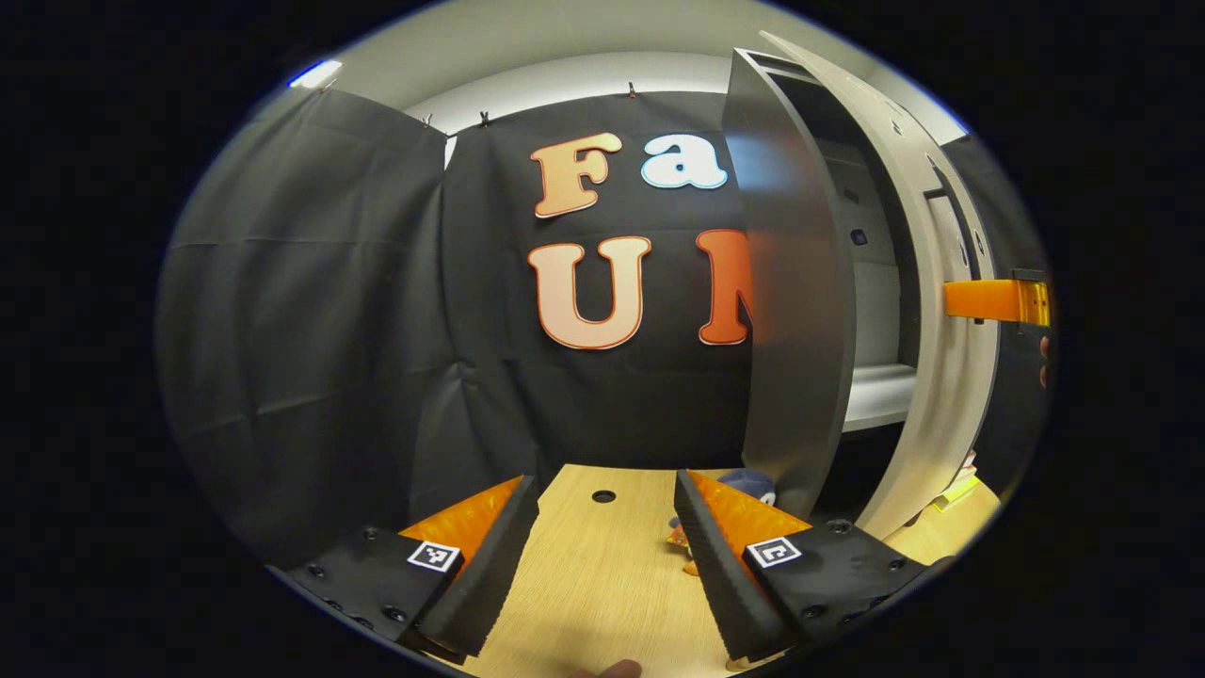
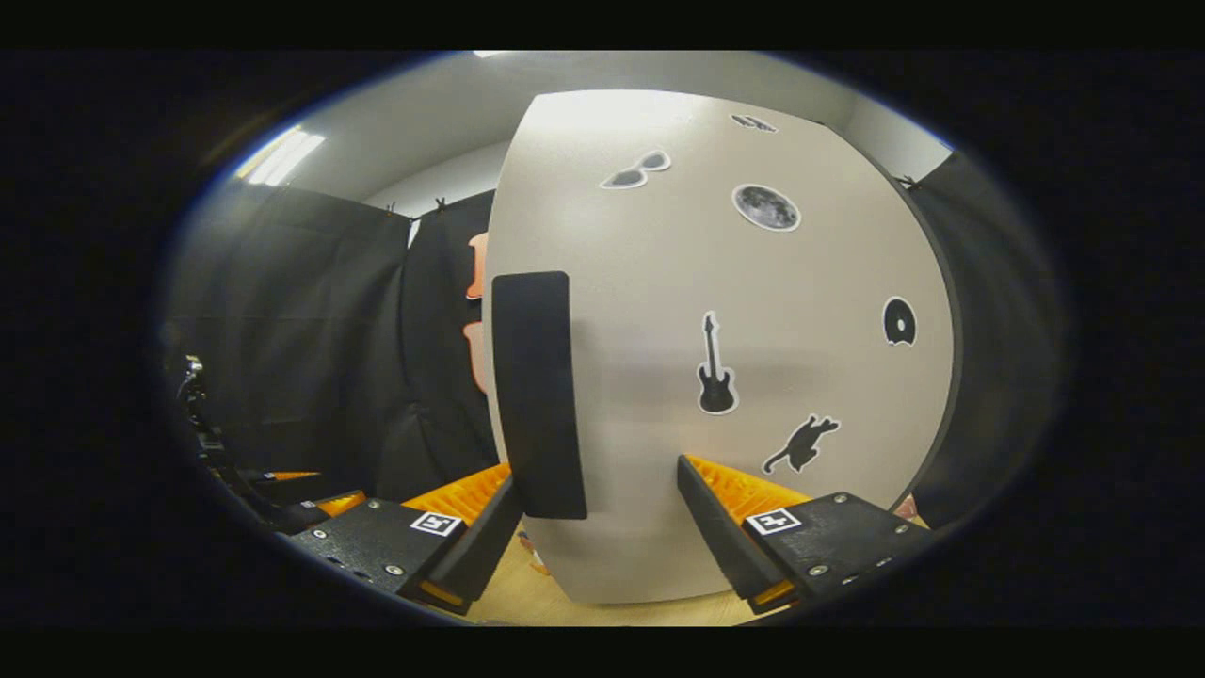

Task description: Open the cabinet door with the right hand, grasp the bottle in the cabinet with the left hand and place it on the coaster, then close the cabinet door with the right hand.

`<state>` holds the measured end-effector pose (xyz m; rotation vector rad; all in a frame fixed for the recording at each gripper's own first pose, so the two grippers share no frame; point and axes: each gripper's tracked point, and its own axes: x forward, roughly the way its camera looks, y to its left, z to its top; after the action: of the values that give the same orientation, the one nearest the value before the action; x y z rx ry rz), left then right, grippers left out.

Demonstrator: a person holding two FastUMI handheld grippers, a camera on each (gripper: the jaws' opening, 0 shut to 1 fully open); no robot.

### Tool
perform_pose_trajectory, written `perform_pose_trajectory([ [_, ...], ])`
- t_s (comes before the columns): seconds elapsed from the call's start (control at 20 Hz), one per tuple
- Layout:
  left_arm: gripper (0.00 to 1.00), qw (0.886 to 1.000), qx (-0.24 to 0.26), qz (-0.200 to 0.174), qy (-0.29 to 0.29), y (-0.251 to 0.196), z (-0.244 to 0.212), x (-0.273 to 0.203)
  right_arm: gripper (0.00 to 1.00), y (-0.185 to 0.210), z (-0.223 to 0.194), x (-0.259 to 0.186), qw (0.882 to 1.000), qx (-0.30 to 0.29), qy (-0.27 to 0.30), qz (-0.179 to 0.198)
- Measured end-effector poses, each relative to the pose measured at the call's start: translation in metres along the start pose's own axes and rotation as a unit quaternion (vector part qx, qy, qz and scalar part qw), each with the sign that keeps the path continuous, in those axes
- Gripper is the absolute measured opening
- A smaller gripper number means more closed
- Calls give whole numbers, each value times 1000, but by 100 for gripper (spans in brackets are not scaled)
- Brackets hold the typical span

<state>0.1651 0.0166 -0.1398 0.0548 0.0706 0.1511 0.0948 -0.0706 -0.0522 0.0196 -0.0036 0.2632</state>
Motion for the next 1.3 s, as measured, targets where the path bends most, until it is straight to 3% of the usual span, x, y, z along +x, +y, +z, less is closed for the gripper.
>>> perform_pose_trajectory([
  [0.45,95,999,-20,-34,0,-2,-3,27,95,-2,-3,13,997,-9,-19,-78],
  [0.8,95,998,-37,-35,22,2,-16,31,95,-1,-6,16,993,-32,-21,-109],
  [1.15,96,998,-55,-40,13,-7,-1,0,95,2,-9,11,995,-24,-10,-99],
  [1.3,96,998,-50,-44,0,-17,17,-28,95,9,4,-25,996,-24,-24,-83],
])
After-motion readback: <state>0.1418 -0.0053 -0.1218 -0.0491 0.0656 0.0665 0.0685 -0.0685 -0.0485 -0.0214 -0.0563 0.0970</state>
